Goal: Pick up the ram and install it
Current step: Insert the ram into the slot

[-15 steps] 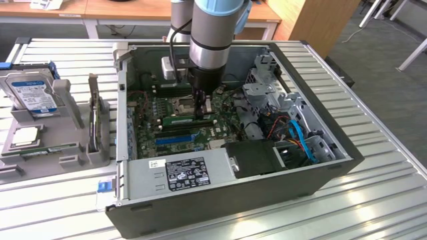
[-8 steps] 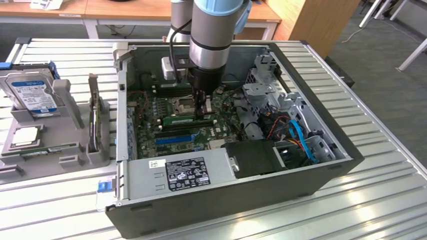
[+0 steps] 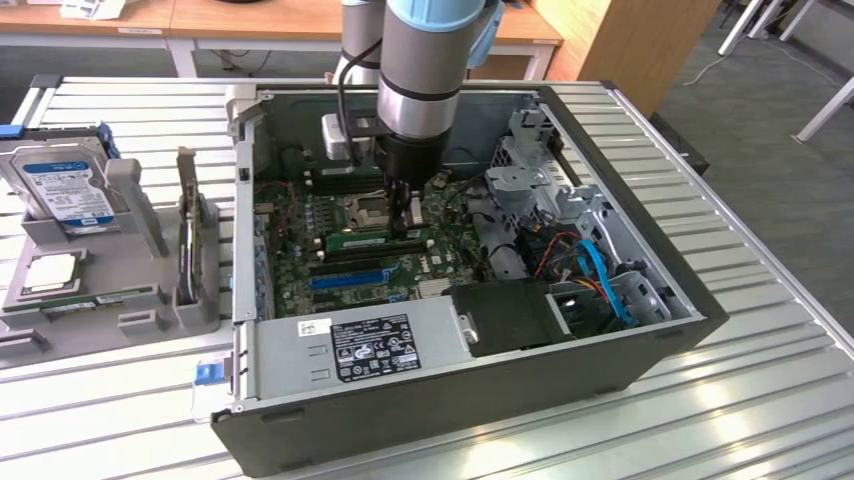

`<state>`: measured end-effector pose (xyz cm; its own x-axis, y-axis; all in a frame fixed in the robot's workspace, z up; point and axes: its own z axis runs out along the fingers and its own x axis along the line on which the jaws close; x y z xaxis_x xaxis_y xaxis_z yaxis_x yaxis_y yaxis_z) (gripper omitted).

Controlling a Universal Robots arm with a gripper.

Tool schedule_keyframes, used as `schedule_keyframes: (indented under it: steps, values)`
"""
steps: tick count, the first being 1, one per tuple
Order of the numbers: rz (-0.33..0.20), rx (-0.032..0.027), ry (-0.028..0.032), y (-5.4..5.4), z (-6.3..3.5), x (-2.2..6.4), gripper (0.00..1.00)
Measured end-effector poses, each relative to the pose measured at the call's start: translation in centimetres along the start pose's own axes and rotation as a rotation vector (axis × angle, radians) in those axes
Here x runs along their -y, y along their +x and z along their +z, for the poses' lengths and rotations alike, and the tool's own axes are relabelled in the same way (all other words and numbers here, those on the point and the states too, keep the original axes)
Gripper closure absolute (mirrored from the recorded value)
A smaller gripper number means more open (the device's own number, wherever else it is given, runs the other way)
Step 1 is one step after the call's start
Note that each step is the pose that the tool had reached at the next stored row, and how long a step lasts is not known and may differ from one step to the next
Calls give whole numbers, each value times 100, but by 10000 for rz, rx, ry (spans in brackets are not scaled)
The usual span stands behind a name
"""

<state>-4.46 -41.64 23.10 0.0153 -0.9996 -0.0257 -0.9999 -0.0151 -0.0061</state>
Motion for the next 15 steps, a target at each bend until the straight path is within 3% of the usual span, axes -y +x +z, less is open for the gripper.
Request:
schedule_keyframes:
  steps: [4, 11, 15]
  values:
    - [0, 0, 19, 0, 0, -1, 88]
    - [-2, -1, 108, 0, 0, -7, 88]
    - [0, -3, 110, 0, -1, -15, 88]
